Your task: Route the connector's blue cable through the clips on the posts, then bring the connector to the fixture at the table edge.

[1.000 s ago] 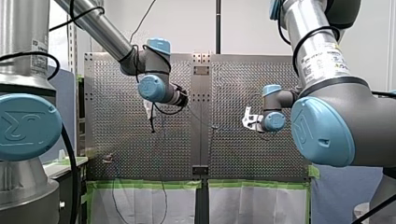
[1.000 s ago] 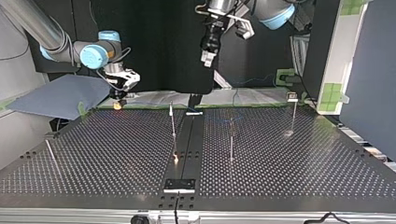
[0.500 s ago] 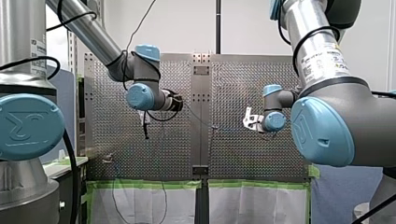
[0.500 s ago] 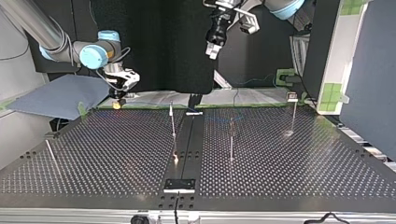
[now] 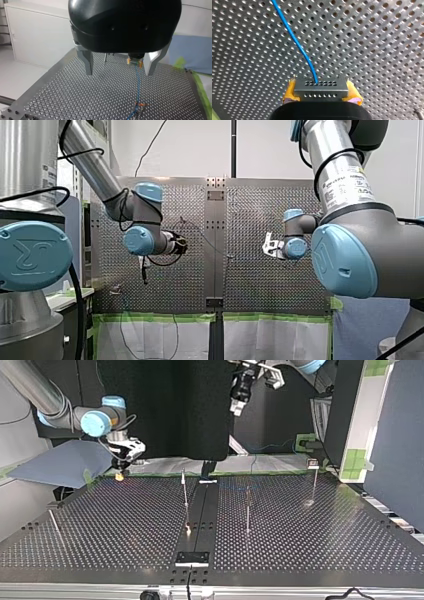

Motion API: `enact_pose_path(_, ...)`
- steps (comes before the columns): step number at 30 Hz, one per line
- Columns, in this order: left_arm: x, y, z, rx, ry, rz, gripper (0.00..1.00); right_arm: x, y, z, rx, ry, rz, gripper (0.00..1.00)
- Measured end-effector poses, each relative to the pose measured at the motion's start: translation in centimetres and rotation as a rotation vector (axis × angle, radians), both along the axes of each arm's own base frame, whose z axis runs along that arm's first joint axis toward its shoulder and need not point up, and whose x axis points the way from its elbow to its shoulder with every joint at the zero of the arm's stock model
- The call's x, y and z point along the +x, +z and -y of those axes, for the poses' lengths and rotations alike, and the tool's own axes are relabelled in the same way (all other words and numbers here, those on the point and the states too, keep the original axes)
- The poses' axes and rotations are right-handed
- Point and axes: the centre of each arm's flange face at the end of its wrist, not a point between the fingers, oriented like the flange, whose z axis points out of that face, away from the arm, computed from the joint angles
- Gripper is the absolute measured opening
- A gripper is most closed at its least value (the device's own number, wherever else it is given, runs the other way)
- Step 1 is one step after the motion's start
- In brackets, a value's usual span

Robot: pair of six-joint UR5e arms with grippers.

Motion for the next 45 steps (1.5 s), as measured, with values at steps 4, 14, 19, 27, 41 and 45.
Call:
enact_pose_path(4,-0.8,-1.0,-0.8,0.009,0.004,-0.007,1.0,-0.3,1.9,0.6,-0.032,-0.02,0.019,0.0)
enact_pose_path(14,-1.3,-1.8,-1.9,0.022,0.042,-0.02,1.0,-1.1,7.3,0.9,-0.096,-0.068,0.044,0.0)
enact_pose_path(19,-1.3,-1.8,-2.0,0.024,0.047,-0.022,1.0,-1.6,10.9,1.4,-0.133,-0.089,0.04,0.0)
enact_pose_path(27,-1.2,-1.9,-2.1,0.03,0.05,-0.029,1.0,-2.8,15.6,1.1,-0.163,-0.119,0.029,0.0)
enact_pose_path(41,-1.3,-2.0,-2.2,0.036,0.051,-0.036,1.0,-7.4,22.1,0.9,-0.193,-0.253,-0.015,0.0)
enact_pose_path(45,-1.3,-2.0,-2.3,0.037,0.052,-0.036,1.0,-8.6,21.7,1.1,-0.165,-0.273,-0.056,0.0)
